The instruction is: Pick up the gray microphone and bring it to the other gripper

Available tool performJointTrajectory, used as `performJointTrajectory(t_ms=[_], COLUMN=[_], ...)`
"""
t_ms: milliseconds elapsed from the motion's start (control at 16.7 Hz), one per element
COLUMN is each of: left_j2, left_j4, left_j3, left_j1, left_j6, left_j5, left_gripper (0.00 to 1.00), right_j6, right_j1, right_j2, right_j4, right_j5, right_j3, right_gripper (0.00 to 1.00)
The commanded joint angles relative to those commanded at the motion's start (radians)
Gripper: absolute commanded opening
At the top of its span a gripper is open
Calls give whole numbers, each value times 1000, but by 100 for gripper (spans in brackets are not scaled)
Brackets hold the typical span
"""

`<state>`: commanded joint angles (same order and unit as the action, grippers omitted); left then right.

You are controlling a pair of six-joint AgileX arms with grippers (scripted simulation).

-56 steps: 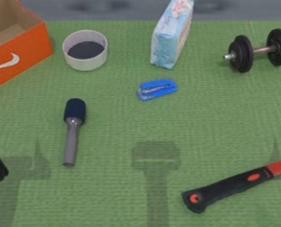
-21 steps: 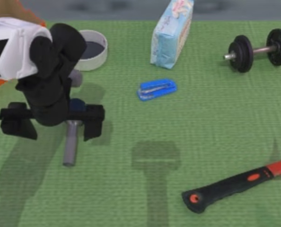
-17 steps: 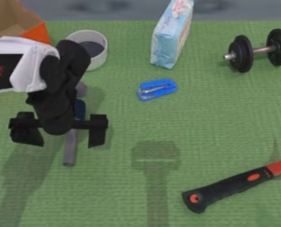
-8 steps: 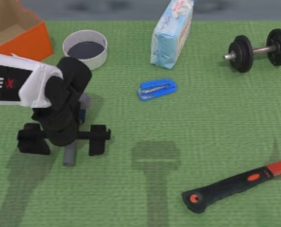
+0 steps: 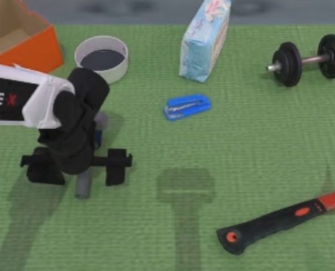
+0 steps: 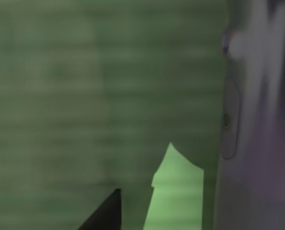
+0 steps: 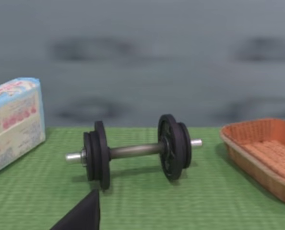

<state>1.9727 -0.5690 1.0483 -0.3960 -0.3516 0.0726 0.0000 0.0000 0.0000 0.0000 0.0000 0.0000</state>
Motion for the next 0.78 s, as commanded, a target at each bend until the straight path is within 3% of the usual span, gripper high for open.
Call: performJointTrajectory(t_ms=[360,780], left_j2=[0,0], left_j4=[0,0], left_j3=[0,0], left_j1=[0,0], left_j6=[0,0], left_j5=[0,0], left_gripper=[2,0], right_j6=[0,0], right_j1=[0,0], right_j2=[0,0], right_j4=[0,0], right_j5=[0,0], right_j3=[0,0], right_gripper=[100,100])
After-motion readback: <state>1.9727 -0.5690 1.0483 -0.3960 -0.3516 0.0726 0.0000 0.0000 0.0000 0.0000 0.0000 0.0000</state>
